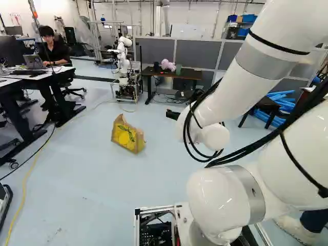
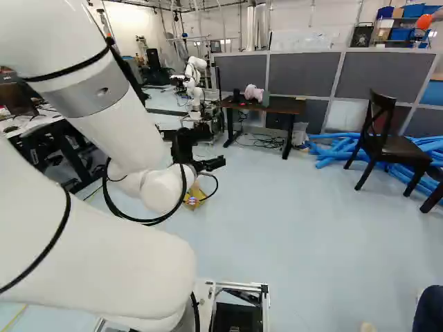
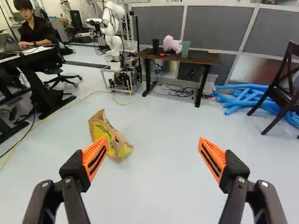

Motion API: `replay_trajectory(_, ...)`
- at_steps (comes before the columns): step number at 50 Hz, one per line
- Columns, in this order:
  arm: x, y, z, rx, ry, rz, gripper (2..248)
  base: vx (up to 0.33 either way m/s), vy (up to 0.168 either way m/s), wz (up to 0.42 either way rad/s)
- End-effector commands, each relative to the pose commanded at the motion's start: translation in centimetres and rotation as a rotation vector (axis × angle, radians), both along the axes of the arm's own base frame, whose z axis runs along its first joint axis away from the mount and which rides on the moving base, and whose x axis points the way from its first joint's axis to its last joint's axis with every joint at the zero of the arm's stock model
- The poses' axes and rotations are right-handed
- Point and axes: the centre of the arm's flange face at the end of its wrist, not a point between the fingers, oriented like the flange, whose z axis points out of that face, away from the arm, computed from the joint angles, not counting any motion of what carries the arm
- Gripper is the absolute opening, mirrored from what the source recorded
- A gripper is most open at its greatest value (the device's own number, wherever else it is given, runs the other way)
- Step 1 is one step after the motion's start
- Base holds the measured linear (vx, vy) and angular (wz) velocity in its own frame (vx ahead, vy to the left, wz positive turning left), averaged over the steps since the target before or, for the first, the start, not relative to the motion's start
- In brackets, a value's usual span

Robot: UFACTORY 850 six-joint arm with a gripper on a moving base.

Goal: Pick up the bag on the ground and place it on the table

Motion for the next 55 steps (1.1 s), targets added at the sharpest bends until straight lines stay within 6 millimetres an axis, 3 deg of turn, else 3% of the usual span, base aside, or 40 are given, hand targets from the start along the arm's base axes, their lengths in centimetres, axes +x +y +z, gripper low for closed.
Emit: replay_trajectory(55,0.0,0.0,0.0,0.0,0.0,0.0,247,0.127,0.036,0.158)
